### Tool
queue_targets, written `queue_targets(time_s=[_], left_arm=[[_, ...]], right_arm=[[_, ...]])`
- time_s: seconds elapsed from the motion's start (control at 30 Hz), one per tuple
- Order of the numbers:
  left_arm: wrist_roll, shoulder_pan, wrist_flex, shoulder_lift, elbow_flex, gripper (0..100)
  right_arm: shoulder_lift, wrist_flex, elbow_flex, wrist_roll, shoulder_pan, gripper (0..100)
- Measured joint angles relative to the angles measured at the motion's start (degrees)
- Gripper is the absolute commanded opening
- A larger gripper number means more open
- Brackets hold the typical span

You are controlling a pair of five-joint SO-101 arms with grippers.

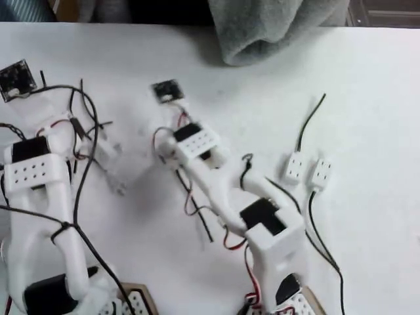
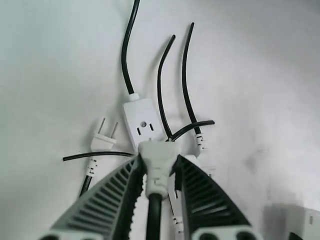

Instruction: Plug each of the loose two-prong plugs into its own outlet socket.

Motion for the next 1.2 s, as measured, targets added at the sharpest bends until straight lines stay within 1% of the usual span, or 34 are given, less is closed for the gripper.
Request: queue_targets(time_s=[0.07, 0.17, 0.43, 0.5, 0.63, 0.7, 0.9, 1.1, 1.2], left_arm=[[0.0, 0.0, -2.99, 0.0, 1.67, 2], [0.0, 0.0, -4.92, 0.0, 2.02, 2], [0.0, 0.0, -5.71, 0.0, 2.46, 2], [0.0, 0.0, -5.71, 0.0, 2.46, 2], [0.0, 0.0, -5.71, 0.0, 2.46, 2], [0.0, 0.18, -5.71, 0.0, 2.55, 2], [0.0, 1.23, -5.71, 0.0, 2.55, 2], [0.0, 1.23, -5.71, 0.0, 2.55, 2], [0.0, 1.23, -5.71, 0.0, 2.55, 2]], right_arm=[[0.0, 1.32, -0.44, -3.6, 2.55, 2.9], [0.0, 1.58, -0.44, -7.82, 5.27, 2.9], [0.35, 1.58, -0.44, -19.69, 5.71, 3.1], [1.14, 0.88, -0.62, -21.89, 5.71, 6.4], [4.48, 0.26, -2.9, -26.46, 5.01, 17.6], [6.59, 1.23, -5.8, -28.75, 4.66, 18.8], [13.54, 11.25, -18.55, -30.77, 4.31, 18.0], [14.68, 24.09, -29.54, -30.86, 4.84, 18.0], [14.07, 29.71, -35.69, -30.42, 7.03, 18.0]])
